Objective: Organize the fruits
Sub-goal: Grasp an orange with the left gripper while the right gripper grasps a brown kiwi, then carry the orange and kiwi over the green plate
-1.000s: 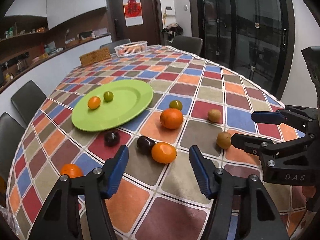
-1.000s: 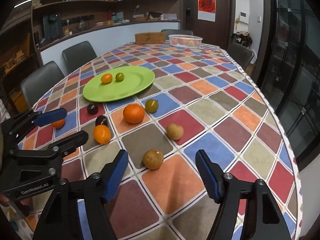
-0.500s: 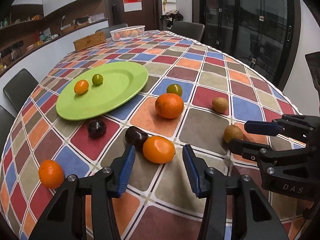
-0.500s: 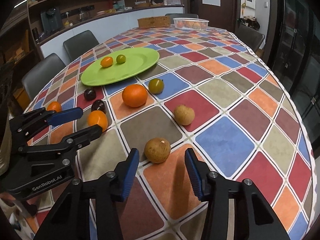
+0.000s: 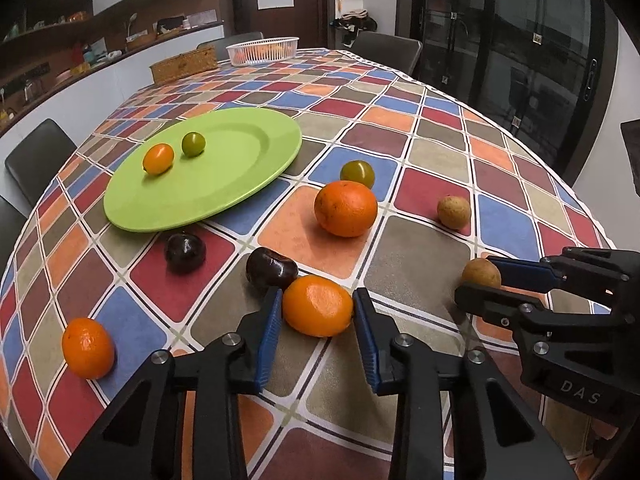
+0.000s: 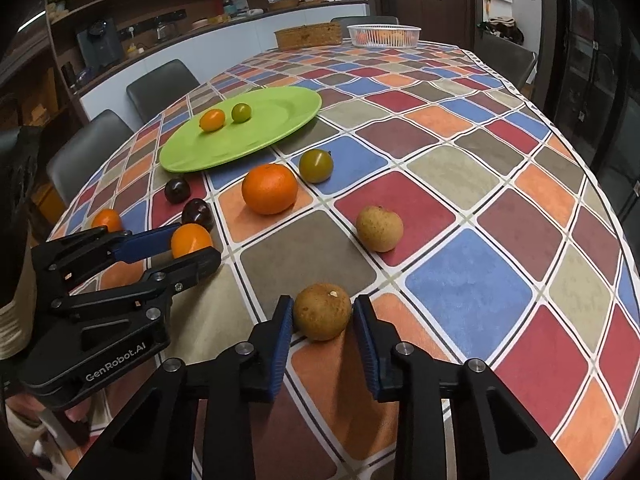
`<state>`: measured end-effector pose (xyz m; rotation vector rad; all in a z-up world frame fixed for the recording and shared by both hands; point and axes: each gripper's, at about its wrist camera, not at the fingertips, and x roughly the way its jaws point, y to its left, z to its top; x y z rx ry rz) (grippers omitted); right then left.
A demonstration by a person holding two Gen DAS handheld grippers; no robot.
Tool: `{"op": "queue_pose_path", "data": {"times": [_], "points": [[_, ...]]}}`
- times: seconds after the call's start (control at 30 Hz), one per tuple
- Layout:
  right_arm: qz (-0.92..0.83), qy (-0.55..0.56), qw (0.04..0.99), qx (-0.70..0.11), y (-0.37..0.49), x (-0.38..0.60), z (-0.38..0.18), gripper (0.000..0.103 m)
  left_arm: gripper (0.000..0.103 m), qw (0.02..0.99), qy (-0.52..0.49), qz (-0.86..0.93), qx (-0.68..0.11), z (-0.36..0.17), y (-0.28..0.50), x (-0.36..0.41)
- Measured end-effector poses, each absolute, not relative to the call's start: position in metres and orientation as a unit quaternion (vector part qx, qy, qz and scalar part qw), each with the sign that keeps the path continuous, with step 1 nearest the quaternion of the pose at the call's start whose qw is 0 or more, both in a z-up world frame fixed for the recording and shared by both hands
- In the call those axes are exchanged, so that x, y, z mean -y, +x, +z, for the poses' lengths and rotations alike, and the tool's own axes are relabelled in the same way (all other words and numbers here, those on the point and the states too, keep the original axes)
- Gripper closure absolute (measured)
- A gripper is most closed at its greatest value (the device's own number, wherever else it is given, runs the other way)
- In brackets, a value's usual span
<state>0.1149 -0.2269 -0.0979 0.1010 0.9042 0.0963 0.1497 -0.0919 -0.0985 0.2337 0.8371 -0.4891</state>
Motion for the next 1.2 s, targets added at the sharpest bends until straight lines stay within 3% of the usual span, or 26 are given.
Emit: {"op": "queue_pose_path", "data": {"times": [1.2], "points": [[0.075,0.032,0.927,-0.367,0.107,0.202,-0.037,0.073,0.068,0.914,0.062,-0.213,-0.339,-0.031,0.131,0.052]]}}
